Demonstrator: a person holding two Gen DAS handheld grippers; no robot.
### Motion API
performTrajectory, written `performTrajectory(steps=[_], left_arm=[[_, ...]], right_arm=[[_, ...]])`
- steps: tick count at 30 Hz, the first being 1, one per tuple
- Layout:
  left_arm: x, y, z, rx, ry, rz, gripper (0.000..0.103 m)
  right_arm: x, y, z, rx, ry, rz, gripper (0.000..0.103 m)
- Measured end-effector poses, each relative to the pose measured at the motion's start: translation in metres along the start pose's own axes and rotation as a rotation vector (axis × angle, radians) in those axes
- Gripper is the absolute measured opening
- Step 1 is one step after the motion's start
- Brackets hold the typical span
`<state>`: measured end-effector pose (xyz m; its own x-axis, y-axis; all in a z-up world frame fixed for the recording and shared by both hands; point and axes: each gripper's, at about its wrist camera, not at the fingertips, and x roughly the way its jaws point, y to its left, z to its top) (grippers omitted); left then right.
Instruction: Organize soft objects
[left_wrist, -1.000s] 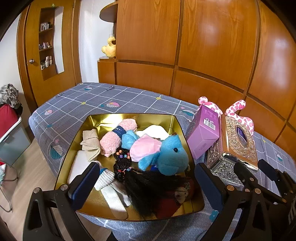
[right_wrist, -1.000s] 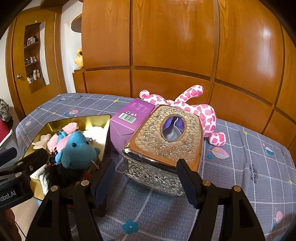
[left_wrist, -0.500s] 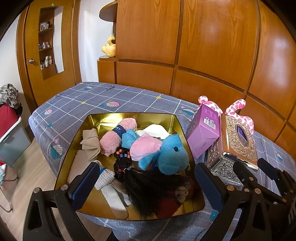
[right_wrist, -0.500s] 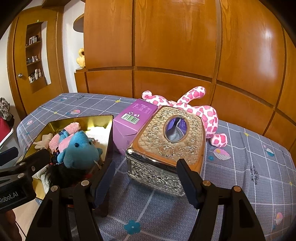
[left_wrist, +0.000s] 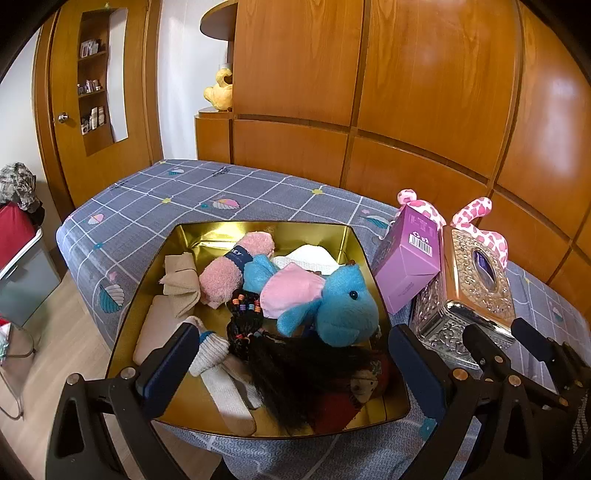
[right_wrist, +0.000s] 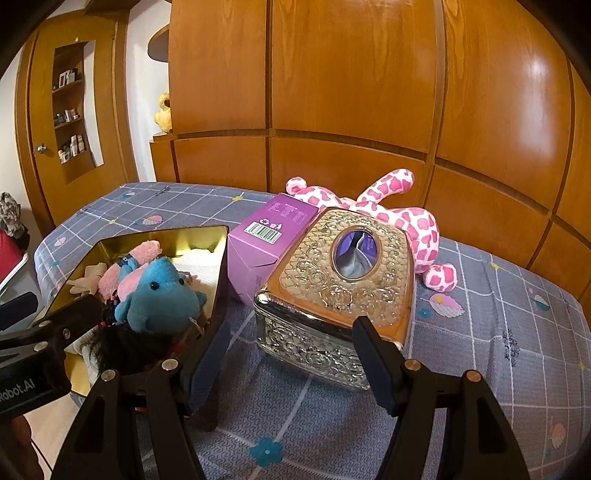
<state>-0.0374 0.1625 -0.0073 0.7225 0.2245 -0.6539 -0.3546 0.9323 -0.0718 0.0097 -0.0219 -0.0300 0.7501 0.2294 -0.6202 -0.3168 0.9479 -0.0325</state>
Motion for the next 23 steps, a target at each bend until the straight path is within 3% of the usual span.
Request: performTrajectory(steps=[14, 18, 23], left_arm=[[0.004, 0.006, -0.001, -0.027, 0.020, 0.008, 0.103], [0.002, 0.010, 0.000, -0.027, -0.001, 0.019, 0.095], [0.001, 0.011, 0.001, -0.025, -0.009, 0.016, 0.096]], right_arm=[[0.001, 0.002, -0.001, -0.002, 0.000, -0.001, 0.070], [0.001, 0.002, -0.002, -0.002, 0.000, -0.001, 0.070], [-0.001, 0.004, -0.001, -0.006, -0.012, -0.003, 0.070]])
